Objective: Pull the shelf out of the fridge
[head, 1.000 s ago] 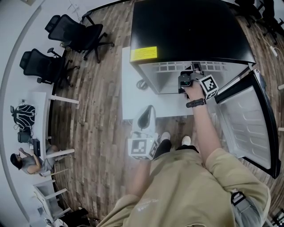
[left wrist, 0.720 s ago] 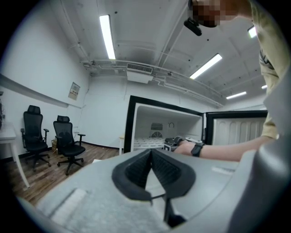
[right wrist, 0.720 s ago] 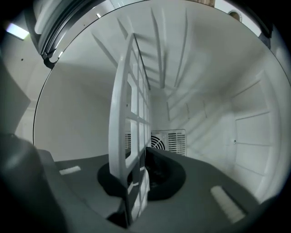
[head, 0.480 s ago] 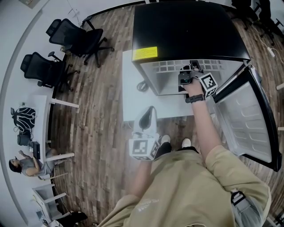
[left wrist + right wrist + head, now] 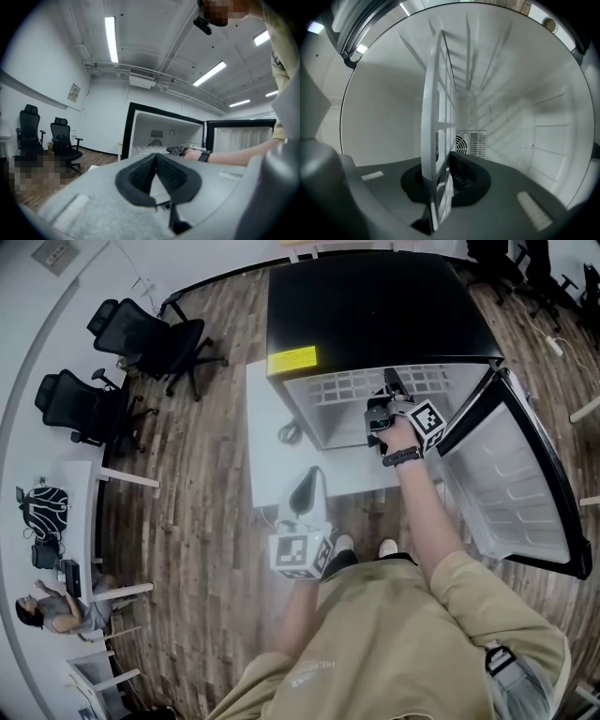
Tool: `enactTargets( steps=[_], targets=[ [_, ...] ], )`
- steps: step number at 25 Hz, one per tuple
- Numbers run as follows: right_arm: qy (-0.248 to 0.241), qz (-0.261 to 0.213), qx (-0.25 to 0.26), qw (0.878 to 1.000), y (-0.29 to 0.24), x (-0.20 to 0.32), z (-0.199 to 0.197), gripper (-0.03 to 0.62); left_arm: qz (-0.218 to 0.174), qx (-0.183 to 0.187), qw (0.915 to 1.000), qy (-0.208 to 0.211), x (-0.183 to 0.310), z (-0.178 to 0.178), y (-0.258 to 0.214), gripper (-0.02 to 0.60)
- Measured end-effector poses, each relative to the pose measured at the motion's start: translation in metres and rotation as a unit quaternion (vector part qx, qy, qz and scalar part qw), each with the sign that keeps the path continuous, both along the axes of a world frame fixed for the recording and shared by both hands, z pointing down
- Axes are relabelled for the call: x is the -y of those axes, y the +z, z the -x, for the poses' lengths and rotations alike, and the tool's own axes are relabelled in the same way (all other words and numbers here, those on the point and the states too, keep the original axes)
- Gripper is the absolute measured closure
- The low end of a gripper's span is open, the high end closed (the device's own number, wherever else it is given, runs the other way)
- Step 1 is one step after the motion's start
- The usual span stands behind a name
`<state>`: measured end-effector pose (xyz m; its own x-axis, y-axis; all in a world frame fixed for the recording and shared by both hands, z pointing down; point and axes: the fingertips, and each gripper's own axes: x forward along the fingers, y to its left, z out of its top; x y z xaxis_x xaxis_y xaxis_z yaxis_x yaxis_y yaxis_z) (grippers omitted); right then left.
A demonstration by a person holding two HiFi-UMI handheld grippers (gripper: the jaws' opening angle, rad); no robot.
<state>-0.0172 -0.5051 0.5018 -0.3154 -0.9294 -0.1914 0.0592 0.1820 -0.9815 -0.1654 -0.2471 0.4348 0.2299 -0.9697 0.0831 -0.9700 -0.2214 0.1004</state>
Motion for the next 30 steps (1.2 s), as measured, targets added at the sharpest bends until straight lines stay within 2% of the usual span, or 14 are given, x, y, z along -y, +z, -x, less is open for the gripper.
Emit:
enactTargets(
  steps=[13, 25, 30],
  targets=[
    [-0.011, -0.010, -0.018, 1.000, 0.001, -0.037, -0.006, 0.563, -0.012, -0.026, 0.9990, 0.033, 0.017, -0.018, -0.004, 0.580],
    [-0.017, -0.019, -0.039, 0.999, 0.004, -0.075, -0.015, 0.565, -0.017, -0.032, 0.9968, 0.071, 0.029, -0.042, -0.008, 0.580],
    [-0.024, -0.013, -0.031, 0.999, 0.003, -0.090, -0.016, 0.565, -0.015, -0.034, 0.9960, 0.081, 0.028, -0.045, -0.008, 0.580]
  ],
)
